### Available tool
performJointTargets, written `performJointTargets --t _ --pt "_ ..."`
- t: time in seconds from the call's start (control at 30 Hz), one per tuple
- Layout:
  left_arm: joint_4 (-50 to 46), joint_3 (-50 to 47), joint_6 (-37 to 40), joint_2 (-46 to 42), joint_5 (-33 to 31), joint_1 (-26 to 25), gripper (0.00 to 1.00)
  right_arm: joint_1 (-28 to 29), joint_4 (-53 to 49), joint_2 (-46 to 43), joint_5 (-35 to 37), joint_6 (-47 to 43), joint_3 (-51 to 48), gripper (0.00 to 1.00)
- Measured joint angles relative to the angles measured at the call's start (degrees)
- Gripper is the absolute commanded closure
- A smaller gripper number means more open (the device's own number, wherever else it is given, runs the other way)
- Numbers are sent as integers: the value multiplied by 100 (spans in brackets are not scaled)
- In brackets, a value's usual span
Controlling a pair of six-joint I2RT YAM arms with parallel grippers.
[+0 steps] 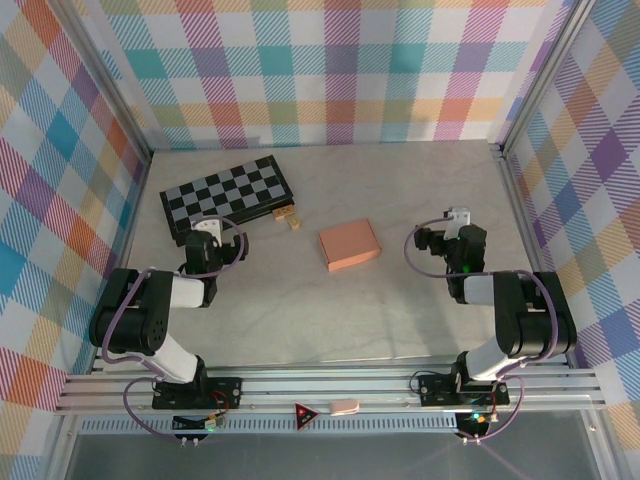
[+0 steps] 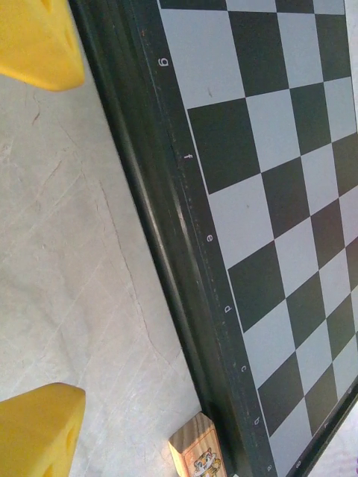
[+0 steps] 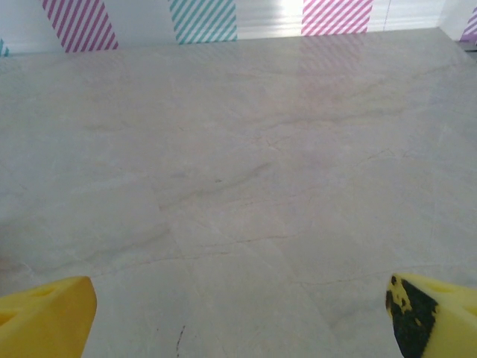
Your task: Fold the paper box
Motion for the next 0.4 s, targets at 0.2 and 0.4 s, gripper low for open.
performJointTargets --t 0.2,0.4 --pt "0 0 0 0 0 0 0 0 -103 0 -15 4 0 1" --pt "0 0 0 0 0 0 0 0 -164 0 -37 20 0 1"
